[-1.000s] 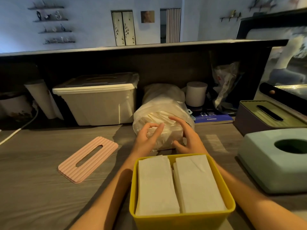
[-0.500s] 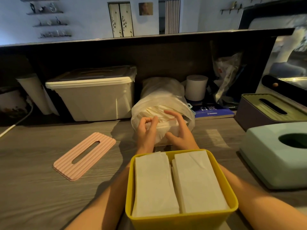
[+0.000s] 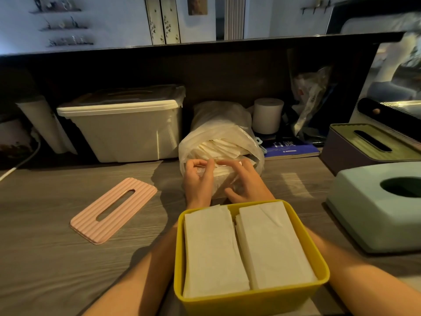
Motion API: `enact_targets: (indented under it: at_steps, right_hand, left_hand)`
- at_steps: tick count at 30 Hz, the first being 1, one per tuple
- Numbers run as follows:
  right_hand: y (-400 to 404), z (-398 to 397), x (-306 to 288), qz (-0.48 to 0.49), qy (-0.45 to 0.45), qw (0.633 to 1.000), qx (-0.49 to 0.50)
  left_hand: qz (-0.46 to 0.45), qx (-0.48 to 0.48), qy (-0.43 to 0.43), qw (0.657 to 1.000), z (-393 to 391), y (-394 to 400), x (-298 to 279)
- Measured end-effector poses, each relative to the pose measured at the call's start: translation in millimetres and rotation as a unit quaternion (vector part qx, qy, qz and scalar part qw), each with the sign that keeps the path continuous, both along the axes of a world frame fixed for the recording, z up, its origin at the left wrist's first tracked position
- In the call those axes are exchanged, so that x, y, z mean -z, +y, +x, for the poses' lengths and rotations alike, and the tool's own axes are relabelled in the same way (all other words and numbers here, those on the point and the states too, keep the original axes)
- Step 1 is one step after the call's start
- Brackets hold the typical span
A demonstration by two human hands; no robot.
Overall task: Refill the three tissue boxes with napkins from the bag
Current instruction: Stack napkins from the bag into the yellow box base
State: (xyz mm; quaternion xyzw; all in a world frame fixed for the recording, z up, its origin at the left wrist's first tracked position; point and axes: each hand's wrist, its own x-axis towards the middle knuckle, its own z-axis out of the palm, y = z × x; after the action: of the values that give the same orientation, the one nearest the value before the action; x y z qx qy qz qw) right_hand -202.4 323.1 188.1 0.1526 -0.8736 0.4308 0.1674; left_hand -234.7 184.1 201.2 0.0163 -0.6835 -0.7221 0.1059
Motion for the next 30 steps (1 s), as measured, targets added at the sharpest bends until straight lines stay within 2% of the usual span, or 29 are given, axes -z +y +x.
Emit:
enact_targets:
  at_steps: [3,8,13,16,19,22,25,30]
  right_hand:
    - [-3,1,0,-0.044,0.014,0.999,0.004]
    - [-5,4,-7,-0.097,0.046,0.993,-0.041]
    - [10,0,-4,-0.014,-0.006,1.0,-0.016]
    - [18,0,-6,0.002,-0.011,0.999,-0.032]
    - [26,0,-10,0.001,-0.005,1.0,-0.024]
    - [36,-2,-14,0.003,-0.002,1.0,0.003]
    - [39,-2,-18,-0.001,0.008,1.0,-0.003]
    - [49,-1,-21,0.026,-0.048,0.998,-0.013]
  left_hand:
    - [0.006,0.003,0.008,1.0,0,0,-1]
    - [-0.028,0.002,0.067,0.997,0,1,0]
    - [-0.065,0.014,0.044,0.997,-3,-1,2]
    - [-0.106,0.073,0.028,0.991,-5,-7,-6]
    - [-0.195,0.18,0.028,0.964,-7,-23,-16]
    - [-0.286,0.226,0.089,0.927,-10,-39,-16]
    - [-0.276,0.214,0.133,0.927,-12,-47,-14]
    - [-0.268,0.228,0.097,0.931,-14,-54,-16]
